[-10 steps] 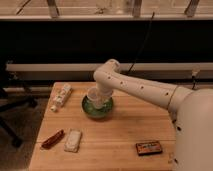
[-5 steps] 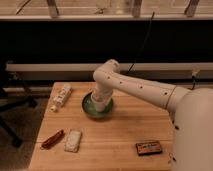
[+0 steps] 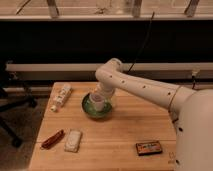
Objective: Place the ceramic cup in the ceramic bowl
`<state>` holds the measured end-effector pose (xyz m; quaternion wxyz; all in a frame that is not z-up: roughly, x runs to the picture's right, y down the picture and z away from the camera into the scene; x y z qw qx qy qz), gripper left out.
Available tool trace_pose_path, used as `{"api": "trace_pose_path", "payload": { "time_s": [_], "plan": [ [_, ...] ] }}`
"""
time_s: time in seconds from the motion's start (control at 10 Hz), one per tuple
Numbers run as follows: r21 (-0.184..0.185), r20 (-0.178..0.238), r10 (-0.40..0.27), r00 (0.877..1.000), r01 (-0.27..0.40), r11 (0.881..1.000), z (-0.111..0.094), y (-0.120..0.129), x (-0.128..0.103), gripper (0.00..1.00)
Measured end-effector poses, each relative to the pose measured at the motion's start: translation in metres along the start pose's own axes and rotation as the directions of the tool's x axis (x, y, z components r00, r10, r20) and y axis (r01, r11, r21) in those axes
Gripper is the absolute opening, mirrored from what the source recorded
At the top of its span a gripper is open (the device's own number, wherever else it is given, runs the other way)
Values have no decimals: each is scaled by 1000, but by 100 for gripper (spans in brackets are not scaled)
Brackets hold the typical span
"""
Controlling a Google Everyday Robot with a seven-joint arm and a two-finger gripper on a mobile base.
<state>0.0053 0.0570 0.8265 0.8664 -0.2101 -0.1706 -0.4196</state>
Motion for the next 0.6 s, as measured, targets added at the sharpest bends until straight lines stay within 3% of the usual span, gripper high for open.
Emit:
{"api": "trace_pose_path", "payload": {
  "time_s": [0.3, 0.6],
  "plan": [
    [-2, -23, 33, 999, -34, 999, -23, 8, 19, 80],
    [-8, -20, 30, 999, -30, 1000, -29, 12, 25, 80]
  ]
}}
